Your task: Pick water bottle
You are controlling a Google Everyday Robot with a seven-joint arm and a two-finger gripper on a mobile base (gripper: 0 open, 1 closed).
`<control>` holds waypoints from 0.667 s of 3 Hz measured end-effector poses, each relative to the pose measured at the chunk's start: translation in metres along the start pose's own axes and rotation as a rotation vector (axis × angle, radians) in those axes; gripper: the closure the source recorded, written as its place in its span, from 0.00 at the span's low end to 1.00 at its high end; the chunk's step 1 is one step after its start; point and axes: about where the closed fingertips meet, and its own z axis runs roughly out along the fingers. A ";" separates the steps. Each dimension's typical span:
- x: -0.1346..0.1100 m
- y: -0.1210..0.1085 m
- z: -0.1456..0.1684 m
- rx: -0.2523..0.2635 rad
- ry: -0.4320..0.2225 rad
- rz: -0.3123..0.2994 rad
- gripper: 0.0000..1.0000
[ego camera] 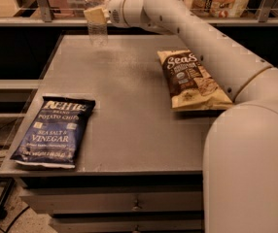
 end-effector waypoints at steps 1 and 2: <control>-0.035 -0.002 -0.052 0.020 -0.054 -0.061 1.00; -0.033 -0.005 -0.053 0.023 -0.053 -0.063 1.00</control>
Offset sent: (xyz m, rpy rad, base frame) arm -0.0214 -0.0286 0.0356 0.0060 -0.0673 -0.0035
